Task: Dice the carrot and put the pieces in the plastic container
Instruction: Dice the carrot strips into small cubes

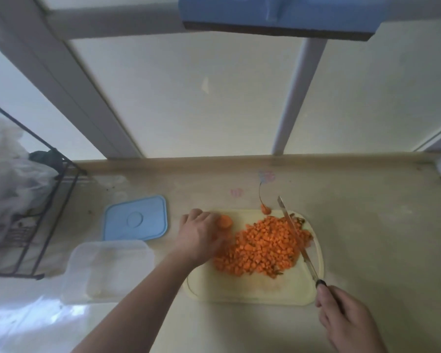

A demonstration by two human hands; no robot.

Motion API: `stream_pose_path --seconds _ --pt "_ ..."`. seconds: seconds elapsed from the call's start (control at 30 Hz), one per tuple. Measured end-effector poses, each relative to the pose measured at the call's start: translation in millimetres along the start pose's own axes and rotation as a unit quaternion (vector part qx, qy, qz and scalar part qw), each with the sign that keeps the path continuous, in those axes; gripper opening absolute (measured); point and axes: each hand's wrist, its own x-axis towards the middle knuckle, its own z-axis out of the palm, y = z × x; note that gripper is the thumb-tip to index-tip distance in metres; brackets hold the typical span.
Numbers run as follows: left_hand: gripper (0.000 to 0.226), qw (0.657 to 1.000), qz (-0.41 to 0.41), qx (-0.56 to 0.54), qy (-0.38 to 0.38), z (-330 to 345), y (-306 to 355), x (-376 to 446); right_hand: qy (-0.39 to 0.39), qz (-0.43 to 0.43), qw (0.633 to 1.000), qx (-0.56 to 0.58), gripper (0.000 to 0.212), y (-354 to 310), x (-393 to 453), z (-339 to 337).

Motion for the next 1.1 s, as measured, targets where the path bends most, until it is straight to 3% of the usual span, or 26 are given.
stream_pose_path --seconds 0.07,0.27,0.4,0.53,0.63,0.77,0.97,1.1 --pt "0.082 1.000 -0.004 0.026 -0.011 0 10 6 -0.004 0.001 1.000 -0.003 0.045 -3 0 3" --pt "0.041 0.994 -0.063 0.082 -0.030 6 26 23 -0.016 -0.014 0.999 -0.035 0.042 -13 -4 7" --pt "0.033 0.997 -0.070 0.032 -0.004 4 31 33 -0.027 -0.005 0.999 -0.032 0.038 -17 -11 9" --pt "0.049 0.975 -0.119 -0.159 0.102 -10 14 7 -0.076 0.008 0.996 -0.051 0.042 -18 -13 8" --pt "0.046 0.953 -0.102 -0.199 0.204 1 -2 -44 -0.115 0.037 0.991 -0.056 0.049 -21 -16 18" --pt "0.046 0.976 -0.055 -0.132 0.164 31 -15 -94 -0.156 0.117 0.981 0.003 0.049 -33 -23 45" --pt "0.055 0.997 0.049 -0.031 0.046 32 -13 -96 -0.170 0.117 0.978 -0.011 0.047 -50 -21 65" --pt "0.049 0.994 0.080 0.012 0.070 26 -16 -77 -0.165 0.129 0.978 -0.011 0.047 -52 -27 67"
